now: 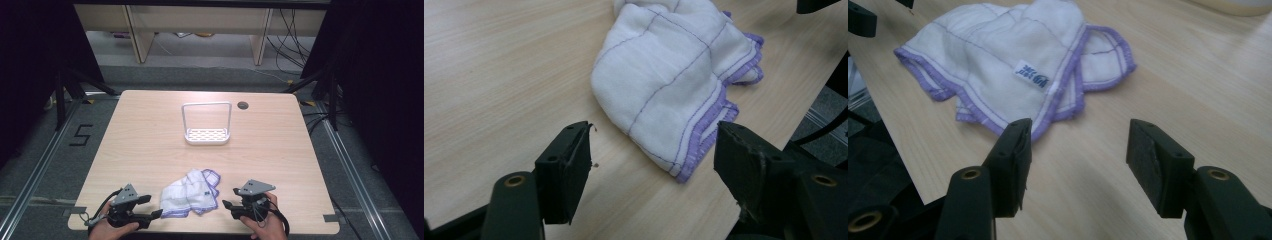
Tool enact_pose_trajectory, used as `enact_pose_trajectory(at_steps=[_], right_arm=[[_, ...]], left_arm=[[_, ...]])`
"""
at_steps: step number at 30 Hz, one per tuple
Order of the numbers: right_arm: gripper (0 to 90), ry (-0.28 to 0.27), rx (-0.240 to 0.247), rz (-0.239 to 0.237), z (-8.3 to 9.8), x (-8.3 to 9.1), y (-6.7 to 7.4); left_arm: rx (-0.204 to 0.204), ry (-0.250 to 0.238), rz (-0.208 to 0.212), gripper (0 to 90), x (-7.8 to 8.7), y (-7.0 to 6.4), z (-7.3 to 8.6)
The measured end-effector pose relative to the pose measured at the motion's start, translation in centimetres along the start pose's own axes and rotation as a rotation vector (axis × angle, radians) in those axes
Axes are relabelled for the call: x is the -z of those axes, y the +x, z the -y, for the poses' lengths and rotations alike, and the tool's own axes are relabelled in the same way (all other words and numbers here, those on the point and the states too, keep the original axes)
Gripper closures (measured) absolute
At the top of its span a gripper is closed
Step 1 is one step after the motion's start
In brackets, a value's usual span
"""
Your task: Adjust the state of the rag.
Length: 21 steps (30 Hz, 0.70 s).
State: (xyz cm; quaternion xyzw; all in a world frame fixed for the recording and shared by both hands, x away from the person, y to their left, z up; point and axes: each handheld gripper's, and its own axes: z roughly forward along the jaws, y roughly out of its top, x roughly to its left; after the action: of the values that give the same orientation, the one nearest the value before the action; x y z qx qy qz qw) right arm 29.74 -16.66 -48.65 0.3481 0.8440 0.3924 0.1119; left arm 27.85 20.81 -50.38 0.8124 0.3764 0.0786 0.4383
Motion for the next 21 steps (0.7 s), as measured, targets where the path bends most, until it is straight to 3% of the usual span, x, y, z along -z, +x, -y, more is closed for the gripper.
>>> enact_pose_trajectory(at_steps=[2, 4, 5, 6, 7, 8, 10, 11, 12, 14, 16, 17, 21], right_arm=[[46.6, 0.006, 0.034, -0.018, -0.2, -0.6, 0.3], [47.6, 0.026, 0.024, -0.024, -0.3, -0.8, 0.7], [48.6, 0.028, 0.029, -0.027, -0.4, -1.0, 0.8], [49.2, 0.034, 0.036, -0.039, -0.4, -1.2, 1.0], [49.9, 0.024, 0.064, -0.056, -0.5, -1.5, 0.9], [50.6, 0.029, 0.058, -0.048, -0.5, -1.6, 1.1], [52.0, 0.033, 0.061, -0.059, -0.6, -1.9, 1.3], [52.2, 0.037, 0.064, -0.057, -0.7, -2.0, 1.4], [52.2, 0.044, 0.072, -0.057, -0.8, -2.2, 1.5], [52.3, 0.049, 0.081, -0.063, -0.9, -2.6, 1.6], [52.9, 0.054, 0.087, -0.062, -0.9, -2.9, 1.8], [53.1, 0.051, 0.096, -0.074, -1.0, -3.0, 1.9], [54.6, 0.06, 0.086, -0.066, -1.1, -3.4, 2.0]], left_arm=[[-0.006, 0.005, 0.004, 31.0, -0.2, -0.2, 0.1], [-0.022, 0.024, -0.008, 31.1, -0.3, -0.3, 0.1], [-0.006, 0.012, -0.015, 31.2, -0.5, -0.4, 0.1], [-0.029, 0.029, -0.015, 31.3, -0.5, -0.3, 0.1], [-0.015, 0.018, -0.016, 31.4, -0.7, -0.5, 0.2], [-0.002, 0.007, -0.02, 31.4, -0.9, -0.6, 0.2], [-0.04, 0.024, -0.035, 32.1, -0.9, -0.4, 0.1], [-0.02, 0.006, -0.036, 32.7, -1.1, -0.6, 0.1], [-0.039, 0.033, -0.035, 33.1, -1.0, -0.5, 0.0], [-0.03, 0.015, -0.043, 33.9, -1.2, -0.7, 0.1], [-0.066, 0.036, -0.052, 34.8, -1.3, -0.7, 0.1], [-0.046, 0.023, -0.042, 35.0, -1.4, -1.0, 0.1], [-0.075, 0.039, -0.026, 38.0, -1.8, -1.4, 0.1]])
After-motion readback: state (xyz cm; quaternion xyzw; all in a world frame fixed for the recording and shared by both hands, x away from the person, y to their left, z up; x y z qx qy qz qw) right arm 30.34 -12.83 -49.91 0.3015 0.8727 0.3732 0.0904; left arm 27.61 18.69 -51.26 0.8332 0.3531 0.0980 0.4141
